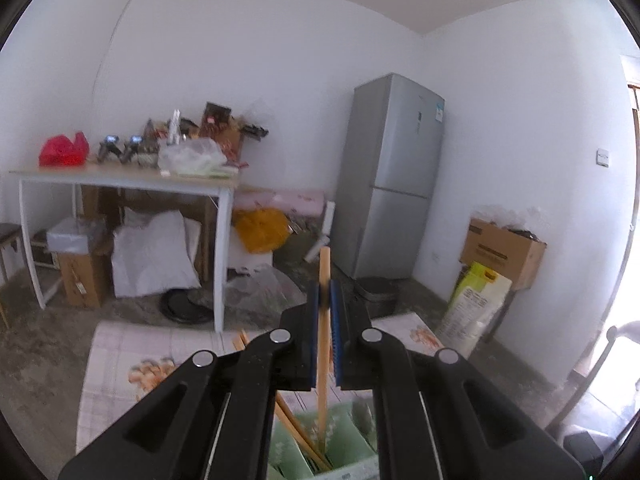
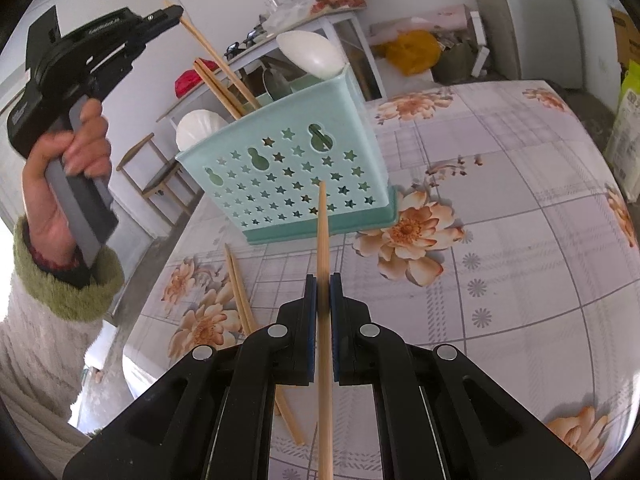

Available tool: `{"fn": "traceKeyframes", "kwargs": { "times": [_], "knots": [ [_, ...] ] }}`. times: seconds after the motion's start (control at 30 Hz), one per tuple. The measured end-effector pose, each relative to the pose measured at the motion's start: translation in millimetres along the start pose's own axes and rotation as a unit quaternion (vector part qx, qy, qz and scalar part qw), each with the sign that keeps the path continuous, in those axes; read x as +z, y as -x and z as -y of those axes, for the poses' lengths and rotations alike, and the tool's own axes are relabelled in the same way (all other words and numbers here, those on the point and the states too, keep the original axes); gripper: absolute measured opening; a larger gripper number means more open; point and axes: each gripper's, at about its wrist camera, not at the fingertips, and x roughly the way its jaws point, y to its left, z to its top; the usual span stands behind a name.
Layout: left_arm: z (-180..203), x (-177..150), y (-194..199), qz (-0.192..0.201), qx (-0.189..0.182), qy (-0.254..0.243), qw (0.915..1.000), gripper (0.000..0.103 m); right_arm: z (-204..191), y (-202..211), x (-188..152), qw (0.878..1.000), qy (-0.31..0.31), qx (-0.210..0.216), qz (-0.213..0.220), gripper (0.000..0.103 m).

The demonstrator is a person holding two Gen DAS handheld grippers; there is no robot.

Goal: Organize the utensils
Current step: 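Lift the chopstick with the left gripper and drop it into the green holder, then carry the chopstick with the right gripper and drop it into the holder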

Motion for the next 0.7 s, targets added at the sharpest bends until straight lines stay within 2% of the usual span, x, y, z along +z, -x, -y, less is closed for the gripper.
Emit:
{"fn": "traceKeyframes", "kwargs": {
  "times": [0.23,0.3,0.5,0.7],
  "knots": [
    [-4,-27,12,-0.044,-0.022,0.012,0.9987,0.008,-3,-2,0,1.0,0.002,-0.002,-0.004,0.005],
    [-7,-31,18,-0.049,-0.023,0.015,0.9984,0.025,-4,-2,0,1.0,0.004,-0.003,-0.004,0.005],
    [-13,-44,53,-0.039,-0.022,0.024,0.9987,0.044,-11,4,2,1.0,0.014,-0.009,0.001,0.005],
    [-26,-60,83,-0.037,-0.01,0.038,0.9985,0.055,-23,14,10,0.999,0.029,-0.01,0.015,0.005]
  ]
}}
